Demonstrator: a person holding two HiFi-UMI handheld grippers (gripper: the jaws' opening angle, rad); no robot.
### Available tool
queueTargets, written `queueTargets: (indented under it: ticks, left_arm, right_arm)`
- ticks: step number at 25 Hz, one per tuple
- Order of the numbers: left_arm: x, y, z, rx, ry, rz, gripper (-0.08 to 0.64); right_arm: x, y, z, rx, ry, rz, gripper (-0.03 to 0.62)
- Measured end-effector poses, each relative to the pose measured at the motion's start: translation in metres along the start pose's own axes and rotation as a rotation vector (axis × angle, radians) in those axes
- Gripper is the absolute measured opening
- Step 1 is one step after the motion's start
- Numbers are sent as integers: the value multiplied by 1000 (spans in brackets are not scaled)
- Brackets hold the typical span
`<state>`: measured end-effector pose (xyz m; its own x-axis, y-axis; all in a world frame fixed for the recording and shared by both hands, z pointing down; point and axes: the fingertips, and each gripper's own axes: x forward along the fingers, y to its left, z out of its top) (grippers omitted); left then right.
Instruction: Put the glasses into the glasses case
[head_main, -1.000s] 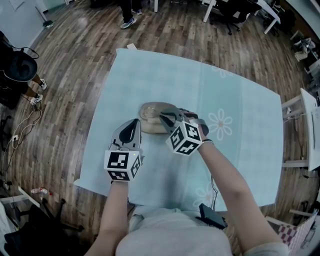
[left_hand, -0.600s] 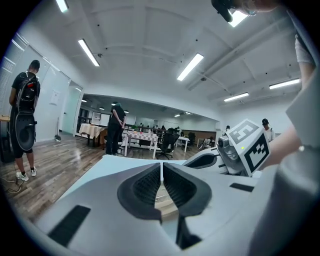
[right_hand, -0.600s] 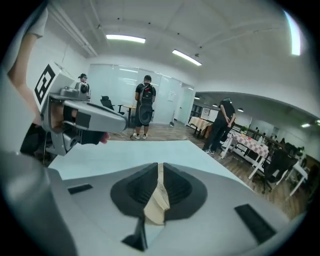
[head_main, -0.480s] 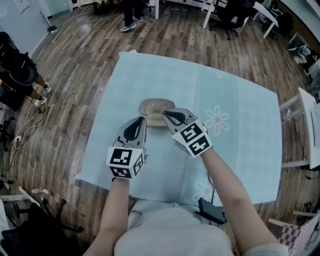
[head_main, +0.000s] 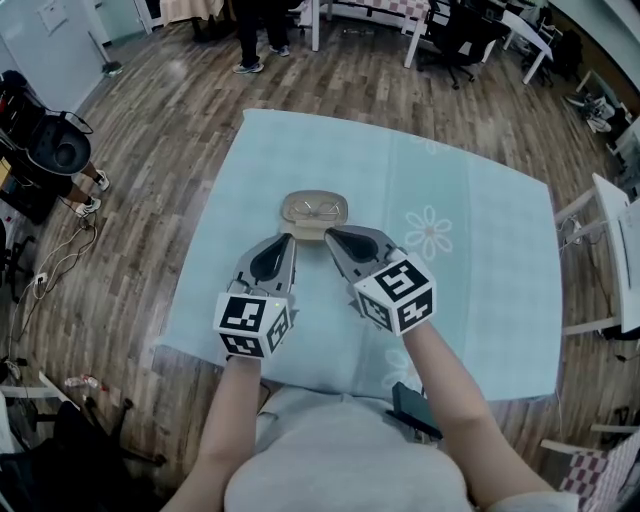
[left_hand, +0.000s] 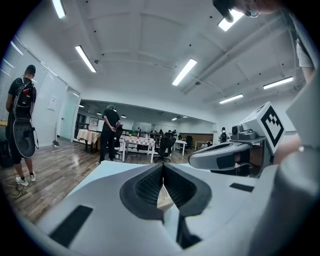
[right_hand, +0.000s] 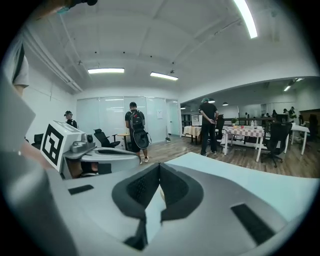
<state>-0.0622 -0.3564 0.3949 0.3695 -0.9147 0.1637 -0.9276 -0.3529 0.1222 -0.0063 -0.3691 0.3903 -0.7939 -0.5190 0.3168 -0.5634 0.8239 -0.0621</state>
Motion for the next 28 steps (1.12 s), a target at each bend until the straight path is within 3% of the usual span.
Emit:
queueTargets:
  ticks: [5,8,15,28]
  left_arm:
    - [-12,-15,14,-18,-40,-37,9]
    - [-18,-27,19,21,-47,-60,9]
    - [-25,-49,27,42,-65,-103,9]
    - [-26,-58,34,96,-87,-98,9]
  right_arm:
    - [-25,14,13,24,-61,-40,8]
    - [-40,22,17,37,-92,-66,8]
    - [-59,37,22,-14,-120,-115,6]
    - [-63,42,23,-97,-145,-147,6]
